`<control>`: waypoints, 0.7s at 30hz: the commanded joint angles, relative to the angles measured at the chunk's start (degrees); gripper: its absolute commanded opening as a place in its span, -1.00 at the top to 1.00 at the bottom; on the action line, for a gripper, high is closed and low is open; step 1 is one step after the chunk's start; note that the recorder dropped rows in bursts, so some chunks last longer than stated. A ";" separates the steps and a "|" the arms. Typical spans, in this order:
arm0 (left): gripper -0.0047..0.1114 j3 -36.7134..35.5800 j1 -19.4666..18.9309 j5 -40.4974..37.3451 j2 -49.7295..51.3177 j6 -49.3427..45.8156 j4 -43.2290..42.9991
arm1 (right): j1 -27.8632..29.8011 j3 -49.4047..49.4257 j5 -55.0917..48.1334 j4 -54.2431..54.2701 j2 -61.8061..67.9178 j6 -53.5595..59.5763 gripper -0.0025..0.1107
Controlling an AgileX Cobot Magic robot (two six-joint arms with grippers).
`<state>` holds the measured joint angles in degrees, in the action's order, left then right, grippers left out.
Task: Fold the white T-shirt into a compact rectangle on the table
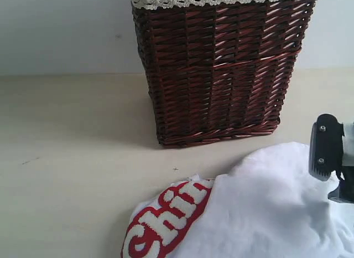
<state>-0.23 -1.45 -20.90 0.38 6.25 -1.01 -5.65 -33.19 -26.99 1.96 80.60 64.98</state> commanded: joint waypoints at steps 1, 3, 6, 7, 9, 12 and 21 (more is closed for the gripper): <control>0.92 0.23 0.27 0.64 -0.38 -0.07 0.18 | 6.68 0.07 6.30 0.71 7.35 -3.70 0.02; 0.92 0.23 0.27 0.64 -0.38 -0.07 0.18 | 8.55 0.07 9.70 1.06 8.83 -3.80 0.02; 0.92 0.23 0.27 0.64 -0.38 -0.07 0.18 | 10.96 0.07 14.38 3.30 11.05 -3.80 0.02; 0.92 0.23 0.27 0.64 -0.38 -0.07 0.18 | 11.74 0.07 15.50 4.07 11.95 -3.80 0.03; 0.92 0.23 0.27 0.64 -0.38 -0.07 0.18 | 12.82 0.07 17.34 4.80 14.70 -3.80 0.06; 0.92 0.23 0.27 0.64 -0.38 -0.07 0.18 | 14.16 0.07 21.21 4.80 19.36 -3.80 0.22; 0.92 0.23 0.27 0.64 -0.38 -0.07 0.18 | 15.16 -6.02 32.56 9.69 27.10 -3.80 0.65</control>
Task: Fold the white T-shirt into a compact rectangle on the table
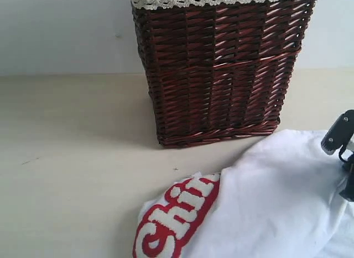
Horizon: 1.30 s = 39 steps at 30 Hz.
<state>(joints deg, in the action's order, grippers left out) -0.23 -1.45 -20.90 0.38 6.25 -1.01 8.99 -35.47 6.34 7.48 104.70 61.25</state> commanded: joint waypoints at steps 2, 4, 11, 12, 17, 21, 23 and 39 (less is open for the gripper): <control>0.92 0.23 0.27 0.64 -0.38 -0.07 0.18 | 0.51 -6.40 -0.77 7.24 2.70 -0.07 0.59; 0.92 0.23 0.27 0.64 -0.38 -0.07 0.18 | 0.51 -8.63 -0.77 8.09 1.48 -0.07 0.47; 0.92 0.23 0.27 0.64 -0.38 -0.07 0.18 | 0.40 -11.15 -13.41 8.09 -10.28 0.12 -0.02; 0.92 0.23 0.27 0.64 -0.38 -0.07 0.18 | 0.40 -11.15 -19.66 8.09 -12.90 0.25 0.00; 0.92 0.23 0.27 0.64 -0.38 -0.07 0.18 | 0.40 -10.44 -62.13 16.16 -23.22 28.14 0.10; 0.92 0.23 0.27 0.64 -0.38 -0.07 0.18 | 0.40 -3.41 -76.30 17.02 -27.30 44.19 0.10; 0.92 0.23 0.27 0.64 -0.38 -0.07 0.18 | 0.40 1.38 -70.68 15.30 -28.41 44.29 0.10; 0.92 0.23 0.27 0.64 -0.38 -0.07 0.18 | 0.40 16.88 -44.39 7.98 -26.74 50.14 0.12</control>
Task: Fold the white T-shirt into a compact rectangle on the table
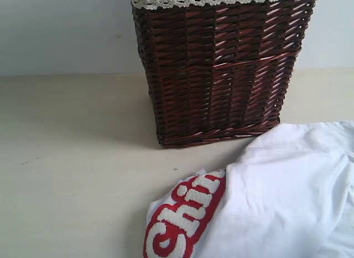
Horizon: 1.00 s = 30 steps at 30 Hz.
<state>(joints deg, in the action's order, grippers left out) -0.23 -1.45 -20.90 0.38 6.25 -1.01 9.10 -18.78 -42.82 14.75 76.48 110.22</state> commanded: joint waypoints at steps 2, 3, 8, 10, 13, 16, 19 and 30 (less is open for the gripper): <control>0.92 0.23 0.27 0.64 -0.38 -0.07 0.18 | 0.29 0.18 9.73 0.71 3.54 1.18 0.33; 0.92 0.23 0.27 0.64 -0.38 -0.07 0.18 | 0.29 0.18 11.70 0.71 4.69 1.18 0.45; 0.92 0.23 0.27 0.64 -0.38 -0.07 0.18 | 0.29 -0.45 15.30 0.12 7.23 1.07 0.96; 0.92 0.23 0.27 0.64 -0.38 -0.07 0.18 | 0.29 -1.54 14.65 0.12 6.66 1.07 0.96; 0.92 0.23 0.27 0.64 -0.38 -0.07 0.18 | 0.29 -5.12 10.22 1.49 5.06 1.07 0.96; 0.92 0.23 0.27 0.64 -0.38 -0.07 0.18 | 0.29 -10.91 2.51 5.20 3.39 1.07 0.96; 0.92 0.23 0.27 0.64 -0.38 -0.07 0.18 | 0.29 -17.31 -2.05 11.22 2.96 1.07 0.96; 0.92 0.23 0.27 0.64 -0.38 -0.07 0.18 | 0.29 -26.79 10.40 29.19 10.44 -1.02 0.96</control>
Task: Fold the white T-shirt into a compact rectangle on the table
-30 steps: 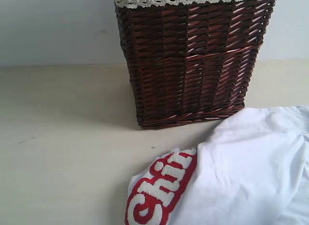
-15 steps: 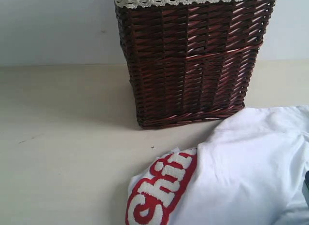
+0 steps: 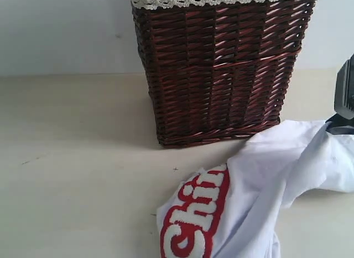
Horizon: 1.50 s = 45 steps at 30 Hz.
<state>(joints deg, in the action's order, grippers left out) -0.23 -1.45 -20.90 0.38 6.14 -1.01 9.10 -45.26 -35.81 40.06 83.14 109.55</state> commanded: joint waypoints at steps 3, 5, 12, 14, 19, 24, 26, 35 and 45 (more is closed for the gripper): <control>0.92 0.23 0.27 0.64 -0.38 0.05 0.18 | 0.29 -0.31 8.97 6.40 10.62 -2.31 0.50; 0.92 0.23 0.27 0.64 -0.38 0.05 0.18 | 0.29 -0.31 10.42 6.54 12.43 -2.31 0.16; 0.92 0.23 0.27 0.64 -0.38 0.05 0.18 | 0.29 -0.31 -7.83 1.90 -2.73 -2.31 0.08; 0.92 0.23 0.27 0.64 -0.38 0.05 0.18 | 0.29 -0.06 -27.15 -8.62 -5.41 0.34 0.08; 0.92 0.23 0.27 0.64 -0.38 0.05 0.18 | 0.29 6.81 -20.82 -14.97 -3.33 3.22 0.08; 0.92 0.23 0.27 0.64 -0.38 0.05 0.18 | 0.29 12.91 -8.13 -11.87 0.94 9.80 0.08; 0.92 0.23 0.27 0.64 -0.38 0.05 0.18 | 0.29 14.40 -1.69 -10.14 2.43 11.04 0.08; 0.92 0.23 0.27 0.64 -0.38 0.05 0.18 | 0.29 15.12 9.70 5.38 4.45 11.05 0.08; 0.92 0.23 0.27 0.64 -0.38 0.05 0.18 | 0.29 14.98 3.14 25.55 7.33 11.05 0.11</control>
<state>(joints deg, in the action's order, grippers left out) -0.23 -1.45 -20.90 0.38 6.14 -1.01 9.10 -30.42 -31.31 62.31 89.10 120.02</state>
